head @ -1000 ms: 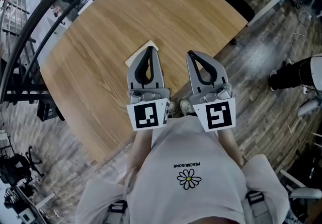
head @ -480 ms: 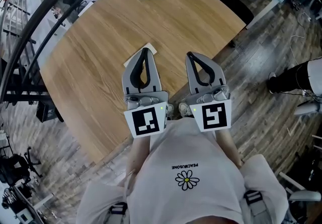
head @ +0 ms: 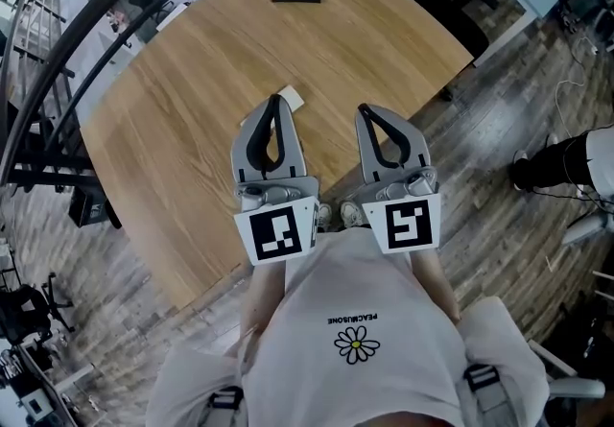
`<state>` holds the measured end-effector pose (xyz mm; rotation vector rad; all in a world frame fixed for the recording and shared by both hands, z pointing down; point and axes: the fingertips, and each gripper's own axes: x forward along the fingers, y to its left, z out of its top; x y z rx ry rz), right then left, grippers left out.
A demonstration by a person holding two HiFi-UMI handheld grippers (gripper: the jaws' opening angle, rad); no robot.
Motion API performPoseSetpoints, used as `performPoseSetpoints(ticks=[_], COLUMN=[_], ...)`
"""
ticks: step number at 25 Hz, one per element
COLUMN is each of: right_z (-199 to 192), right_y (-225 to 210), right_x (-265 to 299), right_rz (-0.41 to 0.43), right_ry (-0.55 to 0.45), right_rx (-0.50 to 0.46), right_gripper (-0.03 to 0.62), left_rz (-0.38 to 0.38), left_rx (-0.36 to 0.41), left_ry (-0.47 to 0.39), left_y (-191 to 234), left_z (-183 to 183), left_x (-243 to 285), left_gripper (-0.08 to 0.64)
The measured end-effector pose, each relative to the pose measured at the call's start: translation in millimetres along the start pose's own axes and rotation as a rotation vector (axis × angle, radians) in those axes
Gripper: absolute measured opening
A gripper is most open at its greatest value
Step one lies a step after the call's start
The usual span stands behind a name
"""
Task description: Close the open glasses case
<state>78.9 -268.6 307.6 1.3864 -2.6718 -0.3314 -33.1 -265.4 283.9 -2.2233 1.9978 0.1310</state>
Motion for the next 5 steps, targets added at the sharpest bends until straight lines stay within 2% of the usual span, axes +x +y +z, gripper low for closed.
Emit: performPoseSetpoints(ticks=[5], right_z=[-0.2], right_y=[0.3], right_x=[-0.9], right_rz=[0.004], right_ry=[0.000], right_rx=[0.005], right_gripper=[0.008], left_rz=[0.003], left_rx=[-0.009], left_ry=[0.006], left_y=[0.7], left_z=[-0.5], left_x=[-0.4], left_gripper=[0.017])
